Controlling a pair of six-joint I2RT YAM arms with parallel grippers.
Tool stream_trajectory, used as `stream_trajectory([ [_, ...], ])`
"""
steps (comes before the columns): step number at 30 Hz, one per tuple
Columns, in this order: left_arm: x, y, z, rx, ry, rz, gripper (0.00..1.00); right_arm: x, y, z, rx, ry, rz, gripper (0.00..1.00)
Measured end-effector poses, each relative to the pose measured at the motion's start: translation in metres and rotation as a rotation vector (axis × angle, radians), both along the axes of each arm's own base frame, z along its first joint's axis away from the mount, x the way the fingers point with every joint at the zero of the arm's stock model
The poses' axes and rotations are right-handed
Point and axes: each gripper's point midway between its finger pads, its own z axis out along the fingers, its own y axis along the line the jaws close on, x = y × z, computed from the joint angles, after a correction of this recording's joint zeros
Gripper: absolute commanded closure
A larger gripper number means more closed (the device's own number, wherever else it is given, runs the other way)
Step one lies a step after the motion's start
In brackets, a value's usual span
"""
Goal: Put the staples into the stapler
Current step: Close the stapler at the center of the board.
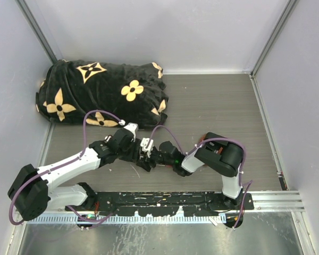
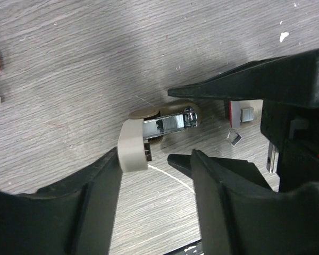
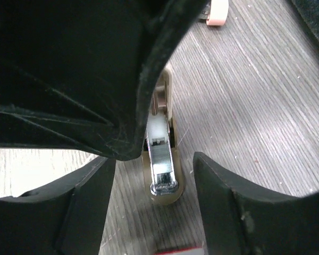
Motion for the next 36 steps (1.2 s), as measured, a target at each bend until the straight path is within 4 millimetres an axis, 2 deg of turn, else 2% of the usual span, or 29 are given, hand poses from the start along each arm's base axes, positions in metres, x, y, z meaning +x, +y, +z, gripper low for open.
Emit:
stream_trajectory([
  [3, -0.001, -0.001, 0.001, -0.009, 0.003, 0.003, 0.30, -0.002, -0.006, 0.003, 0.003, -0.003, -0.008, 0.27],
  [8, -0.005, -0.011, 0.016, -0.072, -0.023, -0.022, 0.26, -0.007, -0.015, 0.017, 0.027, -0.014, -0.018, 0.24],
  [11, -0.005, -0.017, 0.027, -0.116, -0.048, -0.034, 0.26, -0.009, -0.020, 0.028, 0.051, -0.016, -0.029, 0.25],
  [15, -0.005, -0.020, 0.026, -0.127, -0.039, -0.042, 0.26, -0.009, -0.020, 0.037, 0.067, -0.026, -0.035, 0.31],
  [27, -0.007, -0.021, 0.012, -0.111, 0.008, -0.026, 0.26, -0.008, -0.025, 0.006, -0.011, 0.003, -0.046, 0.42],
  [36, -0.006, -0.020, 0.003, -0.118, 0.018, -0.003, 0.26, -0.006, -0.025, -0.003, -0.025, 0.000, -0.050, 0.50],
])
